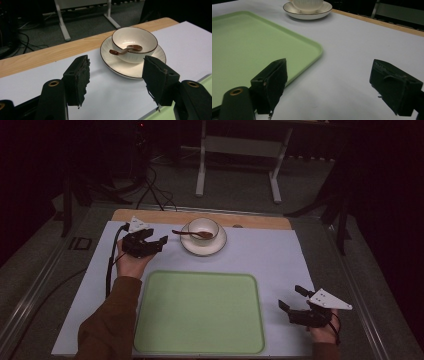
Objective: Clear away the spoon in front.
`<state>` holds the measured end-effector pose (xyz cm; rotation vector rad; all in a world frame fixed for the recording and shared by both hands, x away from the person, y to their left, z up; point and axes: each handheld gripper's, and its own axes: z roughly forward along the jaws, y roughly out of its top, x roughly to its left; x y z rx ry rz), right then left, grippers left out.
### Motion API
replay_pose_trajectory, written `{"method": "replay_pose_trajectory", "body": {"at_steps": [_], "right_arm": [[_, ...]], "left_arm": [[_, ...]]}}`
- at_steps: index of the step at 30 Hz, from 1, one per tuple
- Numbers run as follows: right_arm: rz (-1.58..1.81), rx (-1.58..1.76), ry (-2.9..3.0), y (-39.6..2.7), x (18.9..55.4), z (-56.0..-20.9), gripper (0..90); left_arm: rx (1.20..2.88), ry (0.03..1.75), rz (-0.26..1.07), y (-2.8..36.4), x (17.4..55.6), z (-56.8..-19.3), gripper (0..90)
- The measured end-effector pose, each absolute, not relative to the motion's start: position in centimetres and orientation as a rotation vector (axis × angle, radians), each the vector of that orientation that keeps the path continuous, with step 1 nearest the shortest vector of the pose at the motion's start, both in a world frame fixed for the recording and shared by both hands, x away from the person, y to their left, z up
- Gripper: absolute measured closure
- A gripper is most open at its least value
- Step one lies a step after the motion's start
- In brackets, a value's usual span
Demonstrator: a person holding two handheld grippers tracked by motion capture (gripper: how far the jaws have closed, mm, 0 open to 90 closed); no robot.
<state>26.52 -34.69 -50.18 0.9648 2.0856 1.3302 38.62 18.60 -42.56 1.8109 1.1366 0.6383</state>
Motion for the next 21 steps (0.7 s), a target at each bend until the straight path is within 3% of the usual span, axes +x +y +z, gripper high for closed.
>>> {"method": "replay_pose_trajectory", "body": {"at_steps": [21], "right_arm": [[1.335, 0.966, 2.086, -34.8, 26.6, -50.2, 14.5]], "left_arm": [[1.788, 1.205, 0.548, 17.1, 43.6, -44.2, 42.3]]}}
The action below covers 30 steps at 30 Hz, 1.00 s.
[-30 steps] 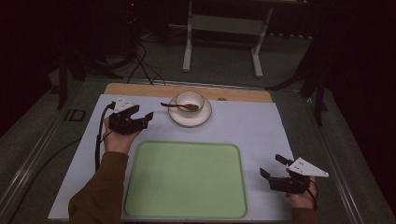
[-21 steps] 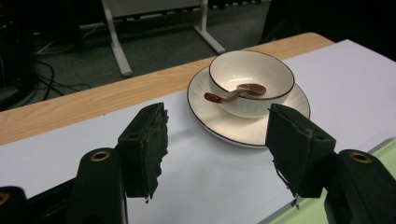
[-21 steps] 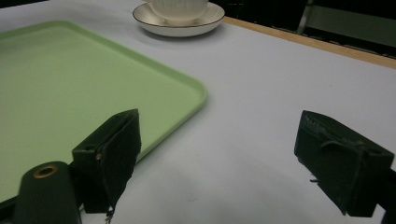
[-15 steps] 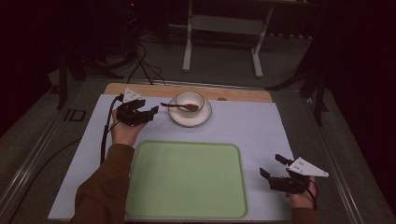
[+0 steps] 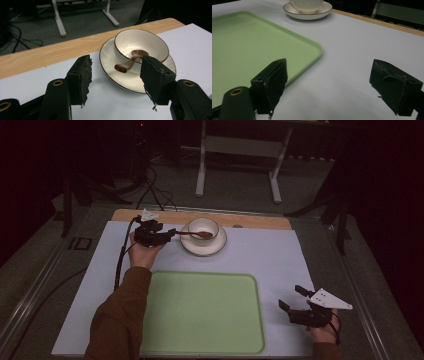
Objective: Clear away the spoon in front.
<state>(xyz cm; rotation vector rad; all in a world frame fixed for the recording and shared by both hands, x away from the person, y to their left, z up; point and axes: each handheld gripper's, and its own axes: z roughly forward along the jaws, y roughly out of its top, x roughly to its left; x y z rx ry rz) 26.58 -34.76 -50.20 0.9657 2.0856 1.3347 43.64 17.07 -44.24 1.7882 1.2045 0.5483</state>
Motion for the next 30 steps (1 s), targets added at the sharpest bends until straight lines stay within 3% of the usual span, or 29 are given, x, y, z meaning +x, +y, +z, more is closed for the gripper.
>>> {"method": "replay_pose_trajectory", "body": {"at_steps": [12, 19, 30], "right_arm": [[1.344, 0.973, 2.076, -35.0, 26.5, -50.1, 14.5], [1.347, 0.972, 2.075, -35.0, 26.5, -50.1, 14.5], [1.343, 0.972, 2.076, -35.0, 26.5, -50.1, 14.5]], "left_arm": [[1.747, 1.263, 0.417, 16.2, 45.8, -45.9, 47.3], [1.788, 1.248, 0.386, 15.3, 45.9, -46.3, 67.0], [1.878, 1.163, 0.428, 14.0, 44.9, -46.1, 82.7]]}}
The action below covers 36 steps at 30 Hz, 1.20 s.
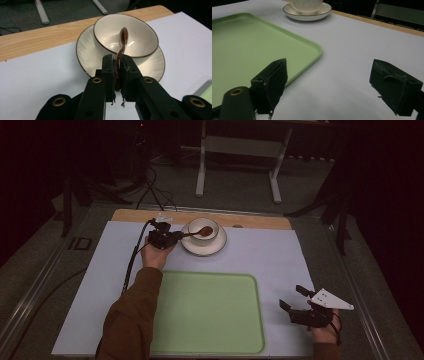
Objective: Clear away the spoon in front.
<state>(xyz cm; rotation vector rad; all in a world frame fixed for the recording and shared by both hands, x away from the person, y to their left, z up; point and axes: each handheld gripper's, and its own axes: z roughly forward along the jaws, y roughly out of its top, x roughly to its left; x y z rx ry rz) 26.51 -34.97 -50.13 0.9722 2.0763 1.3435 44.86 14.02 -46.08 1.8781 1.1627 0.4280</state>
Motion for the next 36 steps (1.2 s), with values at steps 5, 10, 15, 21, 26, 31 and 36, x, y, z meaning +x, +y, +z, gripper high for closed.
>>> {"method": "replay_pose_trajectory", "body": {"at_steps": [5, 10, 15, 21, 26, 31, 36], "right_arm": [[1.342, 0.972, 2.079, -35.0, 26.5, -50.1, 14.5], [1.341, 0.972, 2.082, -34.9, 26.5, -50.1, 14.5], [1.341, 0.971, 2.081, -35.0, 26.5, -50.1, 14.5], [1.341, 0.970, 2.083, -34.9, 26.5, -50.1, 14.5], [1.342, 0.971, 2.084, -34.9, 26.5, -50.1, 14.5], [1.343, 0.968, 2.085, -34.9, 26.5, -50.1, 14.5], [1.344, 0.966, 2.086, -34.9, 26.5, -50.1, 14.5]], "left_arm": [[1.920, 1.140, 0.448, 13.5, 44.5, -46.1, 82.5], [1.931, 1.146, 0.449, 13.1, 44.4, -46.4, 78.3], [1.930, 1.152, 0.447, 13.0, 44.4, -46.6, 79.4], [1.937, 1.138, 0.465, 12.9, 44.1, -46.6, 81.5], [1.912, 1.133, 0.489, 13.1, 43.7, -46.3, 83.7], [1.897, 1.143, 0.501, 13.6, 43.5, -45.8, 84.0], [1.862, 1.139, 0.517, 14.1, 43.0, -44.9, 84.0]]}}
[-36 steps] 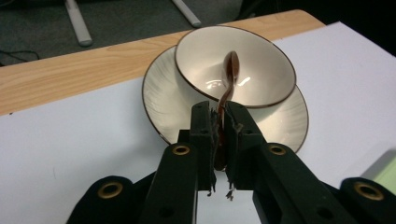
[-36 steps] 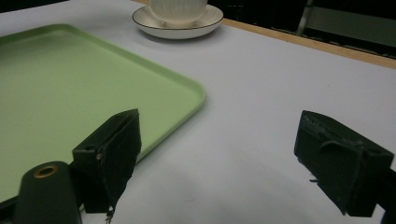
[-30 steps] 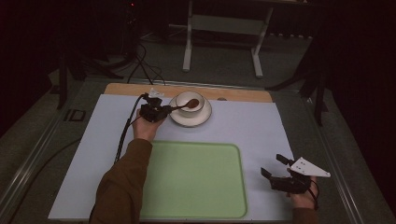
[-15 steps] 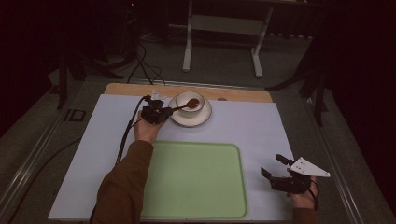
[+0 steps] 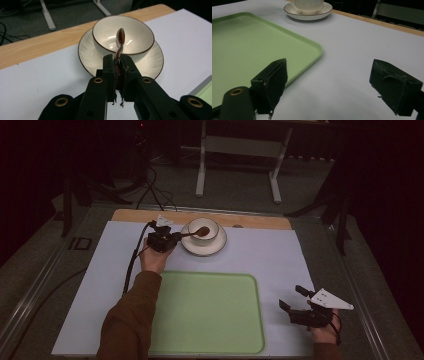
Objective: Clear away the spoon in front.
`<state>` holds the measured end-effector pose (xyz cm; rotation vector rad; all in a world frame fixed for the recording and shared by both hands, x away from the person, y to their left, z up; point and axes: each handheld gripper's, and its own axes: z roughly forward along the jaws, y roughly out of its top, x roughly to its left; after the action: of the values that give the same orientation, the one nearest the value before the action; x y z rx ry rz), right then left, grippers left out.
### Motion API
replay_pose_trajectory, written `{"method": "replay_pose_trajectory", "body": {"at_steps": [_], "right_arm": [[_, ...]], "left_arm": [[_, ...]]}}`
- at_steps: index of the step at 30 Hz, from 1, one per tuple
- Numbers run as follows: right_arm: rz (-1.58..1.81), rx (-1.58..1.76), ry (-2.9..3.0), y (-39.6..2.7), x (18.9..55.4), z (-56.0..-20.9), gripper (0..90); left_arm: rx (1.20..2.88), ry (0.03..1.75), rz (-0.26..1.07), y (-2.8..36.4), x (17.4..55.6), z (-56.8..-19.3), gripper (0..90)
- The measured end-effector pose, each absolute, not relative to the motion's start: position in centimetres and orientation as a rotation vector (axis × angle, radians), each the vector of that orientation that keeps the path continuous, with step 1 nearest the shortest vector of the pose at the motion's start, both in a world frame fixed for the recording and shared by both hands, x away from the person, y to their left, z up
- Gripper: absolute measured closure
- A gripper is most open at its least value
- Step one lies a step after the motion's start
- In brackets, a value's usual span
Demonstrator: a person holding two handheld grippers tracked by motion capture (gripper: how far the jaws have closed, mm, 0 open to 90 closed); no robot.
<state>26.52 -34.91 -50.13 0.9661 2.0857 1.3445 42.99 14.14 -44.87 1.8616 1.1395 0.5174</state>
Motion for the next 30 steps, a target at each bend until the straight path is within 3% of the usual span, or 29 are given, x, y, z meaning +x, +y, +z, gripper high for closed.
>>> {"method": "replay_pose_trajectory", "body": {"at_steps": [30], "right_arm": [[1.346, 0.969, 2.081, -34.9, 26.4, -50.1, 14.6]], "left_arm": [[1.814, 1.068, 0.589, 17.3, 38.3, -40.6, 83.9]]}}
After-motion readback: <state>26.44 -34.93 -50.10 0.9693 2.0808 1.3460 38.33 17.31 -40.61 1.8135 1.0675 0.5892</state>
